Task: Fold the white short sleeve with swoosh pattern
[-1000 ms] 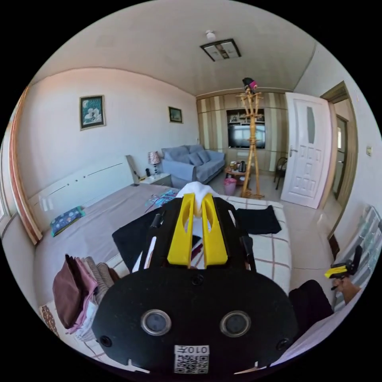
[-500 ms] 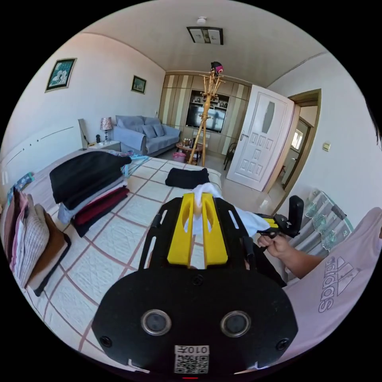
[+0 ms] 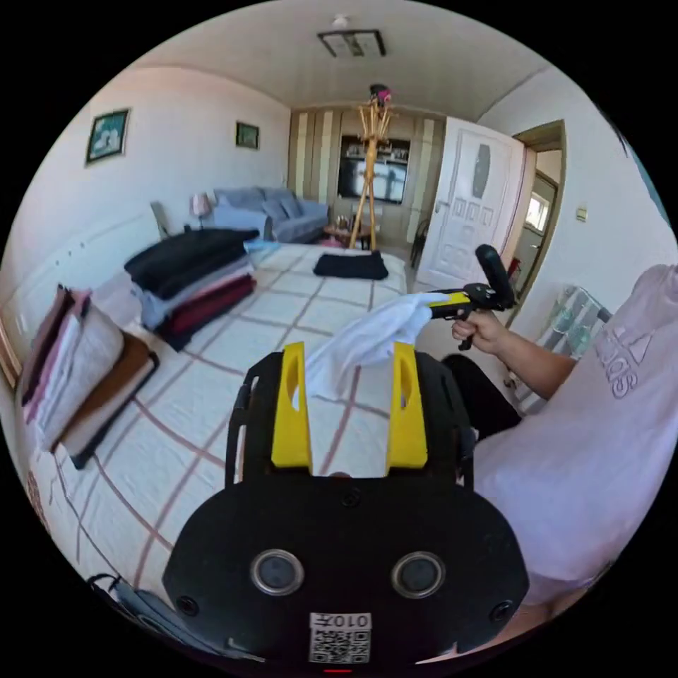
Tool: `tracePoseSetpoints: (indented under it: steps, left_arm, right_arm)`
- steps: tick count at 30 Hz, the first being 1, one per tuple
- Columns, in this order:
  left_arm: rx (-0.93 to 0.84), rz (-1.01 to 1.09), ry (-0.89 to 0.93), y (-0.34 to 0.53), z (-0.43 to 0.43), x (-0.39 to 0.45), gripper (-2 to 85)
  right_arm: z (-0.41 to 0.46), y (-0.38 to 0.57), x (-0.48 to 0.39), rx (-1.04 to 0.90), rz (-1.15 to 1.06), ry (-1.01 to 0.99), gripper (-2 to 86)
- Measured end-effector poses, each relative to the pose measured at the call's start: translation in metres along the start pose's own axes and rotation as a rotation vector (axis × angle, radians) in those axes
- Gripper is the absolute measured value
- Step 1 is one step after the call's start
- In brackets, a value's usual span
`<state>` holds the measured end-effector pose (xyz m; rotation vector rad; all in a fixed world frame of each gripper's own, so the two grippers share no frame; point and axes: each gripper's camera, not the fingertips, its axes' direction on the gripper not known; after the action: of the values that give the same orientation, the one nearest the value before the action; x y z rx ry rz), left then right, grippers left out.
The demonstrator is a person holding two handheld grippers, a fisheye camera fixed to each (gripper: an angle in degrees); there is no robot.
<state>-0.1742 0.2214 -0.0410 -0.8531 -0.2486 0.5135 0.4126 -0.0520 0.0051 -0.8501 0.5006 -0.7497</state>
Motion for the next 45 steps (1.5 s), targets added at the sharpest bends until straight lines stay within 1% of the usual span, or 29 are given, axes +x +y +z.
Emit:
tracePoseSetpoints:
  steps: [1, 2, 3, 5, 7, 9, 12, 16, 17, 18, 20, 23, 26, 29, 31, 33, 35, 37, 39, 40, 42, 45]
  left_arm:
    - [-0.03, -0.017, 0.013, 0.008, 0.004, 0.0, 14.4]
    - [-0.06, -0.03, -0.009, 0.02, 0.007, 0.003, 14.8]
    - [-0.07, -0.008, -0.052, 0.026, 0.007, 0.01, 15.1]
    - [-0.088, 0.058, -0.068, 0.022, 0.012, 0.021, 15.3]
    - [-0.106, 0.14, -0.024, 0.008, 0.023, 0.032, 15.3]
    - [-0.116, 0.267, 0.054, -0.015, 0.044, 0.052, 15.1]
    - [-0.118, 0.379, 0.122, -0.036, 0.074, 0.073, 14.0]
    - [-0.168, 0.35, 0.155, -0.048, 0.112, 0.068, 10.5]
    - [-0.184, 0.304, 0.168, -0.05, 0.118, 0.058, 8.8]
    - [-0.184, 0.273, 0.22, -0.051, 0.12, 0.046, 7.3]
    - [-0.155, 0.226, 0.303, -0.051, 0.115, 0.027, 5.1]
    - [-0.12, 0.138, 0.322, -0.05, 0.104, -0.005, 2.6]
    - [-0.095, 0.151, 0.368, -0.051, 0.09, -0.02, 1.4]
    - [-0.125, 0.174, 0.419, -0.053, 0.085, -0.028, 0.7]
    - [-0.095, 0.15, 0.447, -0.053, 0.08, -0.036, 0.6]
    - [-0.083, 0.075, 0.44, -0.054, 0.079, -0.049, 1.1]
    - [-0.098, 0.077, 0.408, -0.059, 0.08, -0.049, 2.5]
    - [-0.091, 0.111, 0.344, -0.065, 0.077, -0.043, 4.6]
    - [-0.152, 0.21, 0.258, -0.076, 0.079, -0.028, 6.6]
    - [-0.17, 0.243, 0.248, -0.078, 0.081, -0.023, 6.8]
    - [-0.23, 0.335, 0.215, -0.085, 0.087, -0.008, 6.7]
    - [-0.22, 0.333, 0.121, -0.09, 0.086, -0.006, 4.6]
  right_arm:
    - [0.026, 0.008, 0.005, -0.133, 0.009, -0.08, 5.2]
    - [0.034, 0.013, 0.004, -0.16, 0.008, -0.106, 5.2]
    - [0.039, 0.021, 0.0, -0.169, 0.01, -0.125, 5.2]
    - [0.035, 0.022, -0.005, -0.161, 0.013, -0.105, 5.2]
    - [0.023, 0.011, -0.004, -0.148, 0.004, -0.087, 5.2]
    - [0.013, 0.0, -0.001, -0.153, -0.004, -0.084, 5.3]
    - [-0.004, -0.014, 0.0, -0.141, -0.01, -0.055, 5.3]
    - [-0.012, -0.018, -0.002, -0.145, -0.004, -0.035, 5.4]
    - [-0.011, -0.018, -0.002, -0.154, -0.005, -0.029, 5.4]
    - [-0.011, -0.018, -0.002, -0.172, -0.008, -0.016, 5.4]
    - [-0.013, -0.016, 0.0, -0.177, -0.013, -0.016, 5.4]
    - [-0.02, -0.017, 0.008, -0.13, 0.005, -0.083, 5.5]
    - [-0.023, -0.023, 0.013, -0.095, 0.004, -0.145, 5.6]
    - [-0.022, -0.028, 0.013, -0.115, 0.001, -0.128, 5.6]
    - [-0.024, -0.029, 0.014, -0.13, 0.001, -0.12, 5.6]
    - [-0.028, -0.029, 0.014, -0.116, 0.017, -0.129, 5.5]
    - [-0.031, -0.031, 0.011, -0.121, 0.023, -0.115, 5.4]
    - [-0.032, -0.036, 0.005, -0.141, 0.013, -0.078, 5.4]
    - [-0.034, -0.039, 0.001, -0.139, 0.012, -0.063, 5.3]
    - [-0.036, -0.042, -0.001, -0.133, 0.013, -0.059, 5.4]
    - [-0.037, -0.046, -0.003, -0.132, 0.017, -0.068, 5.4]
    - [-0.037, -0.054, -0.011, -0.138, 0.007, -0.035, 5.5]
